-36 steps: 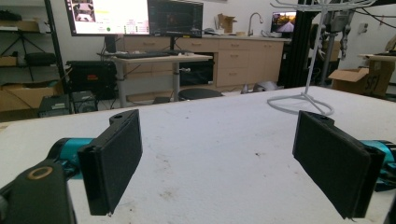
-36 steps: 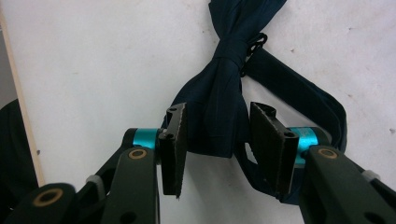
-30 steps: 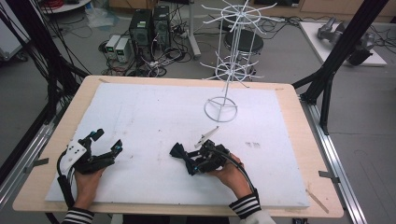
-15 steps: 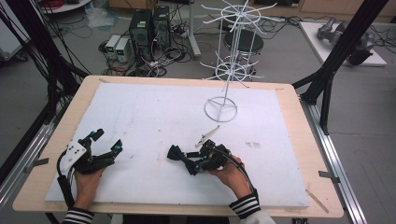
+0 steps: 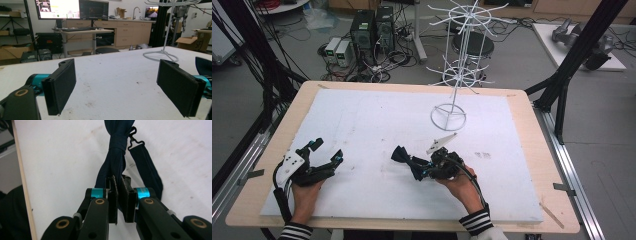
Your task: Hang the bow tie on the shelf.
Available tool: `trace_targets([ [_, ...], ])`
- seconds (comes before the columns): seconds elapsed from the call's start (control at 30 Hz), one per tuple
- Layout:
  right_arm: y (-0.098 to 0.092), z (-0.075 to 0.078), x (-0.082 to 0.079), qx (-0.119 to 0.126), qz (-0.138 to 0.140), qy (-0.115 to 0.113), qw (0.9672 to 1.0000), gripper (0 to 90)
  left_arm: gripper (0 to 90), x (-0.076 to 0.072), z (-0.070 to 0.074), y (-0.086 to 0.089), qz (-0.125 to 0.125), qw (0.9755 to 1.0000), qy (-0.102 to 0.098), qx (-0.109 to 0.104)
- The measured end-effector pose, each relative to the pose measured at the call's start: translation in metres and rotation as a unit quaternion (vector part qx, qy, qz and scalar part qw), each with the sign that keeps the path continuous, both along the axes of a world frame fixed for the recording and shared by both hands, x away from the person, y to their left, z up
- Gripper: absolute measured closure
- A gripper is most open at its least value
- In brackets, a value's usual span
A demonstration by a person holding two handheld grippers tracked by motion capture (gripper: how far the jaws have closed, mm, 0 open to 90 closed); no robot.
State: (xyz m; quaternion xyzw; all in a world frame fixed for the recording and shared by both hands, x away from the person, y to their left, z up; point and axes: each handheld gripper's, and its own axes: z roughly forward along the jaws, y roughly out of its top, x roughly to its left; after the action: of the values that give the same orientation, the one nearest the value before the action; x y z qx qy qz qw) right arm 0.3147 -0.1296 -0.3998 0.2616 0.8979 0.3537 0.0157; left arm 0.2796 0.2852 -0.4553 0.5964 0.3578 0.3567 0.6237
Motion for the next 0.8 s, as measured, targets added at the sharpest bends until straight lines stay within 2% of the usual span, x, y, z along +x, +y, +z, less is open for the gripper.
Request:
trace_targets([
  [0.07,-0.003,0.004,-0.001,0.014,-0.009,-0.014,0.9998,85.6,16.1,0.000,0.000,0.000,0.000,1.0000,-0.001,0.000],
  [0.1,-0.003,0.004,-0.001,0.014,-0.009,-0.014,0.9998,85.6,16.1,0.000,0.000,0.000,0.000,1.0000,0.000,0.000],
  [0.13,-0.006,0.007,-0.002,0.025,-0.015,-0.028,0.9992,85.6,16.1,0.000,0.000,0.000,0.000,1.0000,0.000,0.000],
  [0.17,-0.006,0.007,-0.002,0.025,-0.015,-0.028,0.9992,85.6,16.1,0.000,0.000,0.000,0.000,1.0000,0.000,0.000],
  [0.2,-0.007,0.009,-0.002,0.031,-0.018,-0.036,0.9987,85.6,16.1,0.000,0.000,0.000,0.000,1.0000,-0.001,0.000],
  [0.23,-0.010,0.012,-0.003,0.042,-0.027,-0.053,0.9974,85.6,16.1,0.000,0.000,0.000,0.000,1.0000,0.000,0.000],
  [0.3,-0.012,0.014,-0.004,0.048,-0.033,-0.058,0.9966,85.6,16.1,0.000,0.000,0.000,0.000,1.0000,0.000,-0.001],
  [0.4,-0.017,0.019,-0.006,0.064,-0.049,-0.081,0.9934,85.6,16.1,0.000,0.000,0.000,0.000,1.0000,-0.001,-0.001],
  [0.47,-0.023,0.024,-0.007,0.080,-0.061,-0.098,0.9901,85.6,16.1,0.000,0.000,0.000,0.000,1.0000,0.000,0.000],
  [0.53,-0.025,0.025,-0.007,0.085,-0.066,-0.100,0.9891,85.6,16.1,0.000,0.000,0.000,0.000,1.0000,-0.001,-0.001],
  [0.57,-0.027,0.026,-0.008,0.088,-0.069,-0.107,0.9880,85.6,16.1,0.000,0.000,0.000,0.000,1.0000,0.000,0.000],
  [0.6,-0.031,0.029,-0.009,0.094,-0.077,-0.119,0.9855,85.6,16.1,0.000,0.000,0.000,0.000,1.0000,-0.001,0.000],
  [0.67,-0.032,0.030,-0.009,0.097,-0.080,-0.121,0.9847,85.7,16.1,0.000,0.000,0.000,0.000,1.0000,-0.001,0.000],
  [0.7,-0.035,0.033,-0.010,0.103,-0.084,-0.132,0.9824,85.6,16.1,0.000,0.000,0.000,0.001,1.0000,-0.001,0.000],
  [0.73,-0.035,0.033,-0.010,0.103,-0.084,-0.132,0.9824,85.6,16.1,0.000,0.000,0.000,0.000,1.0000,0.000,0.000],
  [0.8,-0.038,0.036,-0.011,0.108,-0.091,-0.142,0.9798,85.6,16.1,0.000,0.000,0.000,0.001,1.0000,-0.001,0.000],
])
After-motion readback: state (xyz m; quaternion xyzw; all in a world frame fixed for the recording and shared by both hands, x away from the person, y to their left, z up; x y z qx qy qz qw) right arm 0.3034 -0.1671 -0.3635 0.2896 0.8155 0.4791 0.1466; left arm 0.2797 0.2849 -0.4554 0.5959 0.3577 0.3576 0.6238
